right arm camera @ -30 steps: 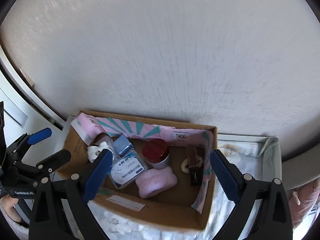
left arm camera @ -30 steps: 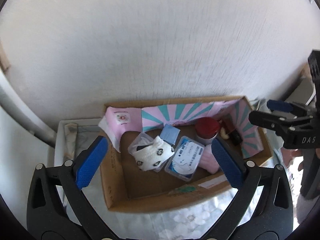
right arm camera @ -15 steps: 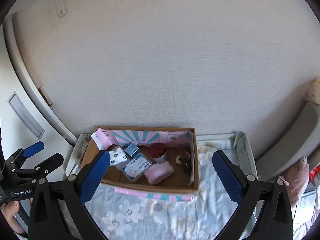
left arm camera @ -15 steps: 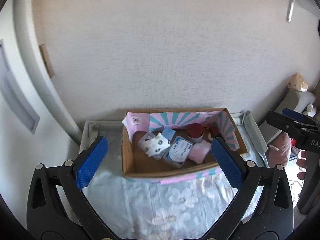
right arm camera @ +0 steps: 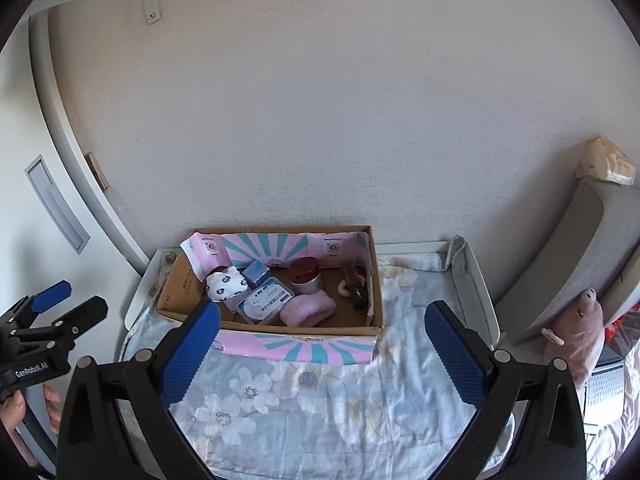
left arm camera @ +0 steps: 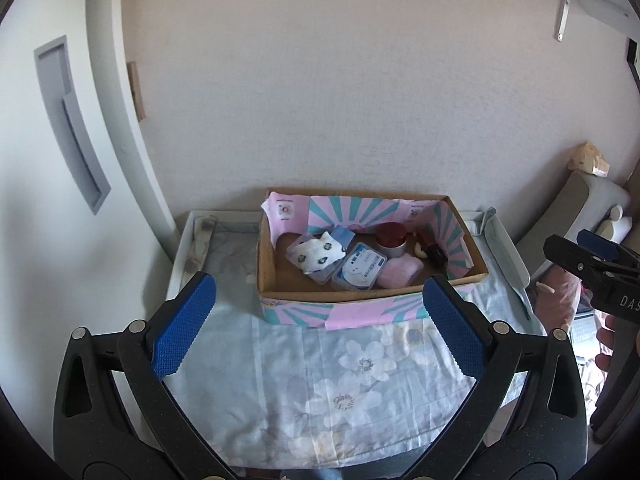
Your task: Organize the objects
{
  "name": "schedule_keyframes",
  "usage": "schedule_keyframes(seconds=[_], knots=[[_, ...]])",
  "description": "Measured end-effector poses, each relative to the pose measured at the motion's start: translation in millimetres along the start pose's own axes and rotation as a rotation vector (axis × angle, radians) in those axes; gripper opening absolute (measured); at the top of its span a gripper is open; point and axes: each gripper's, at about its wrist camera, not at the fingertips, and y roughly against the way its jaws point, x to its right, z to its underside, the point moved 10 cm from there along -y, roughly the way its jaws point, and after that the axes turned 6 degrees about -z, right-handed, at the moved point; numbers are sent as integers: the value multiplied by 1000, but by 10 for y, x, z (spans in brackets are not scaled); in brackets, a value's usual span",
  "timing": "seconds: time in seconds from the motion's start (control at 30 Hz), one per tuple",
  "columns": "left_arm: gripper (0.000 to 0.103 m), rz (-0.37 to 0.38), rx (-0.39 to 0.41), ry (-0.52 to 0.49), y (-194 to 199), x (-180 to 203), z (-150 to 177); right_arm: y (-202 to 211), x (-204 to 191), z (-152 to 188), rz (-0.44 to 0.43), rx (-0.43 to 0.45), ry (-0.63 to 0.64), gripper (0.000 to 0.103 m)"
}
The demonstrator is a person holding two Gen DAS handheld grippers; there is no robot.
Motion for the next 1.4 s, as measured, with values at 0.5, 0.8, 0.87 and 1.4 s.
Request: schedule_keyframes(seconds=[0.5,0.8,0.87,1.4], knots=[[103,-18,43,44,94,133,93,18,99,69,11,-2,26,102],[103,-38,34,40,68,233,170,-23,221,120,2,-15,8,102],[103,-29,31,42,61,242,170,-30,233,124,-1,-19,5,102],[103,-27,26,42,17,297,149,-104,289,98,22,-32,3,102]])
